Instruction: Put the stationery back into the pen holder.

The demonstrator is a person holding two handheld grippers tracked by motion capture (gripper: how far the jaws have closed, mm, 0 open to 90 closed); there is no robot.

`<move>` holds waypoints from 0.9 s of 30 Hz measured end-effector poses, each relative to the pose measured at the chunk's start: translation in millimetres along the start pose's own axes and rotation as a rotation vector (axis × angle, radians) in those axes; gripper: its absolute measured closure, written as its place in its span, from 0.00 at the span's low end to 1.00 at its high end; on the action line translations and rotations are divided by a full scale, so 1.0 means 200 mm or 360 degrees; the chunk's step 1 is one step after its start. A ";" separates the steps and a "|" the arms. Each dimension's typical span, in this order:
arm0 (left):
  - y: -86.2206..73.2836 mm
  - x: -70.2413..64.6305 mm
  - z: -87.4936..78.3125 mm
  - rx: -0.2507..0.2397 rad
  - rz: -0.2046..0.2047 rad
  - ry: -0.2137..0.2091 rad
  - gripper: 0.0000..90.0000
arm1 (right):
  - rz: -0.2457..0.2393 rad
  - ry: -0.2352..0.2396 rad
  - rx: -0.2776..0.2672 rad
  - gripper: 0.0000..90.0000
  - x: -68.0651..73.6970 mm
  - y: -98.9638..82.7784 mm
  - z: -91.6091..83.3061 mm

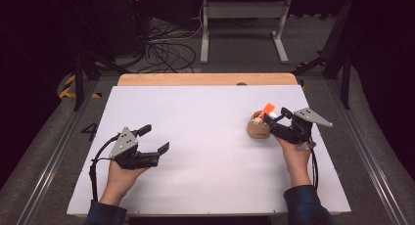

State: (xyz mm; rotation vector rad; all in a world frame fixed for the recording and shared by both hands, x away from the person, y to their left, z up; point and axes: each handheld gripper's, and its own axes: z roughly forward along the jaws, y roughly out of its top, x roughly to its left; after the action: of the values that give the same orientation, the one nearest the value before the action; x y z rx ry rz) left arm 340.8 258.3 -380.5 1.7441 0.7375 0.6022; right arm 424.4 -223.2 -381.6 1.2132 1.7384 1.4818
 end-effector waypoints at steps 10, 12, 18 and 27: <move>0.00 0.00 -0.01 -0.0010 0.0001 0.0000 0.15 | -0.0046 0.0020 -0.0006 0.09 0.03 0.01 0.00; 0.00 0.01 -0.01 -0.0009 0.0001 -0.0001 0.15 | -0.0045 0.0026 -0.0004 0.06 0.02 0.01 -0.01; 0.00 0.00 0.00 0.0001 -0.0001 -0.0011 0.14 | -0.0055 0.0054 0.0018 0.00 0.04 0.01 -0.01; 0.00 0.01 -0.01 -0.0004 -0.0011 -0.0017 0.11 | -0.0089 0.0079 0.0036 0.00 0.06 0.01 -0.03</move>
State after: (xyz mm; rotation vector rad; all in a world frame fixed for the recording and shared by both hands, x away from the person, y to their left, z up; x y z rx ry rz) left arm 341.2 260.1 -379.6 1.7404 0.7349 0.5881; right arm 415.3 -215.7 -377.0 1.1387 1.8118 1.4745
